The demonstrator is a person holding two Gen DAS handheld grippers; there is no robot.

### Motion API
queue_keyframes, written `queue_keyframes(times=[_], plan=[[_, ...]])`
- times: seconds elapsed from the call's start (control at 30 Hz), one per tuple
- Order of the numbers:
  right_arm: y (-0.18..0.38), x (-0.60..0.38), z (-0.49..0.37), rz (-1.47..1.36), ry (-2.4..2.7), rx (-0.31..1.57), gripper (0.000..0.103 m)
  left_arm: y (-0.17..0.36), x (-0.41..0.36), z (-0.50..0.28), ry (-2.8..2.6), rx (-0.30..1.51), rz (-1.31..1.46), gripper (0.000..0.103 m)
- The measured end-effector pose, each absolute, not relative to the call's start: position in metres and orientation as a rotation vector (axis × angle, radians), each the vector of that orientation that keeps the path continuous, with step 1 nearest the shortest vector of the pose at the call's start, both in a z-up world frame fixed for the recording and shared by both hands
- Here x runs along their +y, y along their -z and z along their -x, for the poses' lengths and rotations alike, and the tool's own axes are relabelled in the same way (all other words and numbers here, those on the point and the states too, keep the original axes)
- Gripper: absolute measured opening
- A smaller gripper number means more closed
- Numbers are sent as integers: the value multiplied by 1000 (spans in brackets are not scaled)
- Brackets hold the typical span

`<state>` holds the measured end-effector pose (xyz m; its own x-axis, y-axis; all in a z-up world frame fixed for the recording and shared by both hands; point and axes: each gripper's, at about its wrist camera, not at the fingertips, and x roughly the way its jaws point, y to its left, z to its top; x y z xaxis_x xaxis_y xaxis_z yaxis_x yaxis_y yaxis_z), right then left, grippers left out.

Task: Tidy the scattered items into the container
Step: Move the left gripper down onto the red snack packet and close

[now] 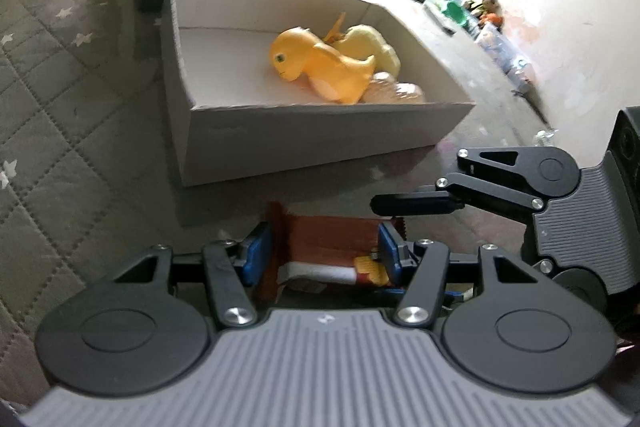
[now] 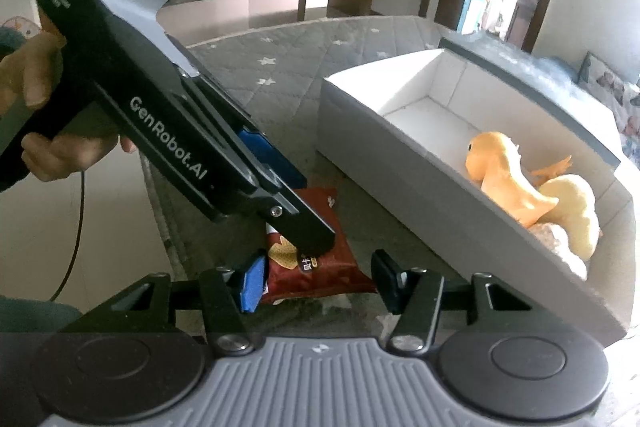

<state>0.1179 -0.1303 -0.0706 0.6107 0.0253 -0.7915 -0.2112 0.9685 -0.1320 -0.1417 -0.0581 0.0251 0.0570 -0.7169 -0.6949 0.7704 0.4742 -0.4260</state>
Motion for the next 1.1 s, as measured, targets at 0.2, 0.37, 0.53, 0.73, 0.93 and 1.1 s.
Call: queue_keyframes(times=[0.2, 0.37, 0.53, 0.73, 0.93, 1.1], plan=[[43, -129, -103, 294, -131, 861, 56, -49, -62, 155, 1173, 942, -62, 58], [34, -135, -101, 336, -112, 859, 56, -57, -67, 158, 1194, 922, -61, 58], [32, -143, -101, 321, -101, 859, 56, -53, -69, 156, 1182, 931, -71, 58], [42, -151, -96, 273, -105, 885, 56, -42, -68, 153, 1165, 962, -77, 58], [64, -160, -89, 229, -98, 921, 56, -31, -75, 155, 1164, 990, -105, 58], [73, -164, -83, 203, -95, 933, 57, -24, -82, 156, 1164, 1020, -119, 58]])
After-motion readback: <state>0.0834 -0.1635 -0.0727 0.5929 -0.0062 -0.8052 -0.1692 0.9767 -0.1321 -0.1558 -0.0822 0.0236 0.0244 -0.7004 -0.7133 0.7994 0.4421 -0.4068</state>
